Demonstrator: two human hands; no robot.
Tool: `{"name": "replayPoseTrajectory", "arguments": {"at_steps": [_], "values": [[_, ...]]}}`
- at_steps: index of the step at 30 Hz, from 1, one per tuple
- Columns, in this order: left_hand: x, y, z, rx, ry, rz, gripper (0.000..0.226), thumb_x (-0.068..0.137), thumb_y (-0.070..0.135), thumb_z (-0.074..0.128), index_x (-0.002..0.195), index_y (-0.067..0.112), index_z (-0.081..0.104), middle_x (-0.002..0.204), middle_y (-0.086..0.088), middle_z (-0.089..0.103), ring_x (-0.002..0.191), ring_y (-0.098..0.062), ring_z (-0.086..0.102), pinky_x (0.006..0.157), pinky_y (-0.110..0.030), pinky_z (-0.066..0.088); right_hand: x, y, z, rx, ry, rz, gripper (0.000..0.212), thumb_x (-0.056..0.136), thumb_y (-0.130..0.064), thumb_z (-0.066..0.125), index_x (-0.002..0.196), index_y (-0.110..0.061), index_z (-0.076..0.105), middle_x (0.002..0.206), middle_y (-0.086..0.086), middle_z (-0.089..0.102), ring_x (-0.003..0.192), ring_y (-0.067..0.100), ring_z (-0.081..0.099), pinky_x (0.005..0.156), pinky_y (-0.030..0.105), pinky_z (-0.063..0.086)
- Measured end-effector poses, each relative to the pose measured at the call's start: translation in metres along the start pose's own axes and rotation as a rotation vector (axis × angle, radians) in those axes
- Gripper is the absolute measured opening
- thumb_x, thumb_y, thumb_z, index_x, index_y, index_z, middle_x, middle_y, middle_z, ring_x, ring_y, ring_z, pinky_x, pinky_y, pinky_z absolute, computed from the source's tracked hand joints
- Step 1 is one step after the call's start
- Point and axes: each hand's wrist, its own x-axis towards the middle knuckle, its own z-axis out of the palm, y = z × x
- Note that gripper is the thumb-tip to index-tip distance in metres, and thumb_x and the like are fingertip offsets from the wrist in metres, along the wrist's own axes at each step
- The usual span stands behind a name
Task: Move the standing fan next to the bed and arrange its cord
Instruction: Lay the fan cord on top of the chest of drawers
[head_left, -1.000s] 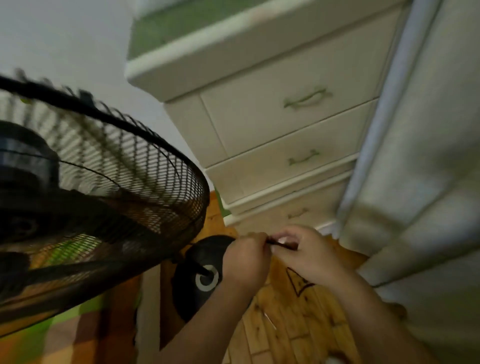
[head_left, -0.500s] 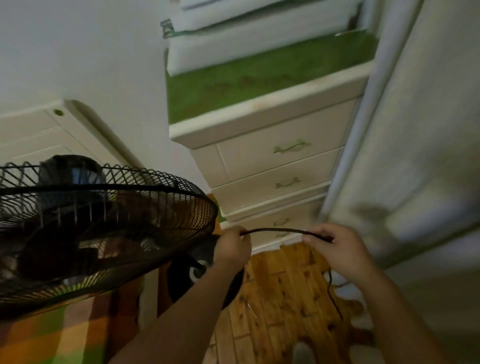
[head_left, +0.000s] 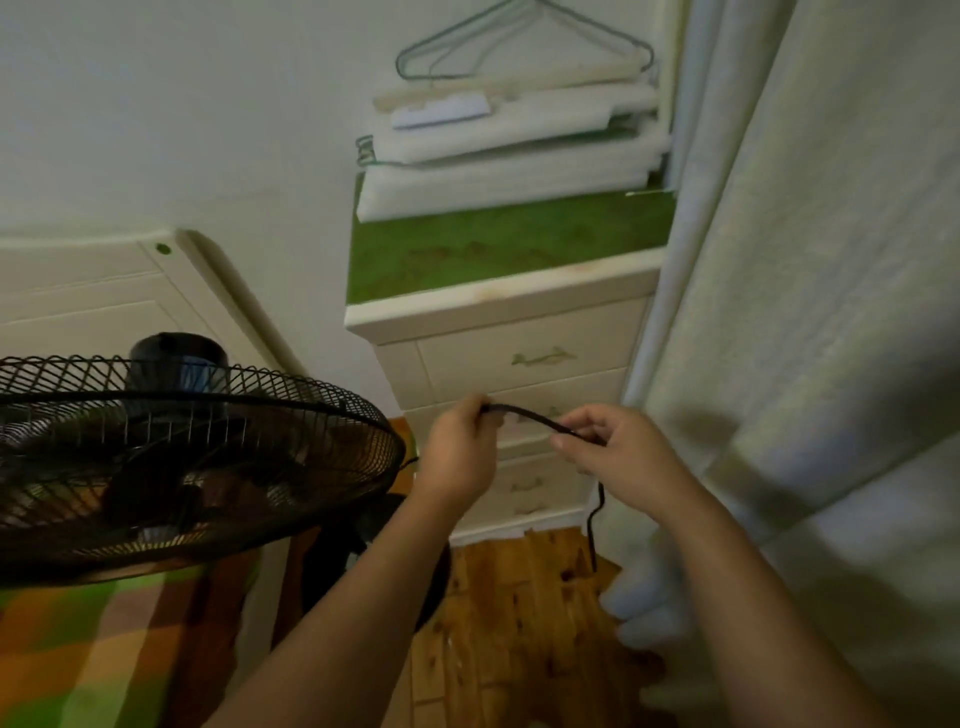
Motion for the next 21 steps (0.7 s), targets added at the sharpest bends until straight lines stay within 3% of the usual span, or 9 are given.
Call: {"name": "replayPoseTrajectory", "arguments": {"at_steps": [2, 5, 8, 11, 15, 17, 19, 21], "values": [[0.008, 0.005, -0.017, -0.132, 0.088, -0.107, 0.021, 0.104, 0.023, 0.048, 0.089, 0.024, 0.063, 0.075, 0.004, 0.064, 0.056, -0.007, 0.053, 0.042, -0.014, 0.036, -0.005, -0.002, -0.011, 0.068, 0.023, -0.024, 0.010, 0.087, -0.026, 0.076, 0.089, -0.034, 0.070, 0.082, -0.014, 0.075, 0.078, 0.003, 0.070, 0.066, 0.020, 0.057], [0.025, 0.014, -0.036, -0.440, 0.263, -0.308, 0.025, 0.103, 0.018, 0.046, 0.085, 0.026, 0.061, 0.090, 0.003, 0.068, 0.083, -0.015, 0.060, 0.059, -0.023, 0.042, -0.013, 0.002, -0.021, 0.110, 0.099, -0.020, 0.010, 0.088, -0.018, 0.074, 0.090, -0.028, 0.072, 0.079, -0.008, 0.075, 0.076, 0.003, 0.070, 0.061, 0.014, 0.053], [0.037, 0.022, -0.050, -0.555, 0.356, -0.411, 0.020, 0.102, 0.012, 0.044, 0.100, 0.019, 0.062, 0.093, 0.003, 0.064, 0.081, -0.010, 0.056, 0.060, -0.024, 0.037, -0.015, 0.004, -0.024, 0.162, 0.202, -0.023, 0.010, 0.090, -0.017, 0.071, 0.089, -0.027, 0.072, 0.074, -0.011, 0.074, 0.068, 0.000, 0.067, 0.058, 0.010, 0.050], [0.042, 0.028, -0.053, -0.416, 0.324, -0.330, 0.017, 0.103, 0.019, 0.049, 0.109, 0.014, 0.064, 0.087, 0.004, 0.062, 0.073, -0.008, 0.054, 0.056, -0.024, 0.041, -0.001, -0.013, -0.028, 0.167, 0.275, -0.067, 0.006, 0.092, -0.022, 0.069, 0.090, -0.027, 0.073, 0.067, -0.013, 0.070, 0.061, -0.001, 0.063, 0.056, 0.010, 0.049], [0.046, 0.044, -0.055, -0.330, 0.234, -0.136, 0.016, 0.101, 0.025, 0.055, 0.091, 0.018, 0.066, 0.083, 0.001, 0.068, 0.062, -0.006, 0.054, 0.045, -0.010, 0.039, 0.026, -0.050, -0.032, 0.181, 0.327, -0.159, 0.009, 0.093, -0.021, 0.068, 0.087, -0.026, 0.074, 0.057, -0.013, 0.065, 0.051, -0.003, 0.056, 0.051, 0.007, 0.044], [0.050, 0.053, -0.060, -0.284, 0.191, -0.059, 0.019, 0.100, 0.029, 0.057, 0.089, 0.018, 0.068, 0.081, 0.000, 0.070, 0.055, -0.002, 0.052, 0.044, -0.010, 0.038, 0.038, -0.068, -0.031, 0.227, 0.347, -0.208, 0.013, 0.093, -0.016, 0.067, 0.084, -0.024, 0.073, 0.054, -0.014, 0.063, 0.047, -0.003, 0.052, 0.049, 0.009, 0.043], [0.055, 0.064, -0.066, -0.242, 0.078, 0.032, 0.018, 0.097, 0.033, 0.061, 0.091, 0.019, 0.070, 0.082, 0.000, 0.071, 0.052, 0.002, 0.052, 0.047, -0.012, 0.040, 0.049, -0.086, -0.029, 0.246, 0.364, -0.229, 0.015, 0.093, -0.015, 0.068, 0.082, -0.023, 0.073, 0.053, -0.014, 0.062, 0.045, -0.002, 0.049, 0.047, 0.011, 0.043], [0.060, 0.080, -0.073, -0.266, -0.074, 0.134, 0.015, 0.095, 0.033, 0.066, 0.098, 0.019, 0.071, 0.090, -0.002, 0.075, 0.065, -0.003, 0.061, 0.059, -0.021, 0.049, 0.059, -0.102, -0.028, 0.192, 0.346, -0.238, 0.012, 0.092, -0.018, 0.070, 0.082, -0.023, 0.074, 0.054, -0.013, 0.063, 0.045, -0.001, 0.047, 0.046, 0.013, 0.041]]}}
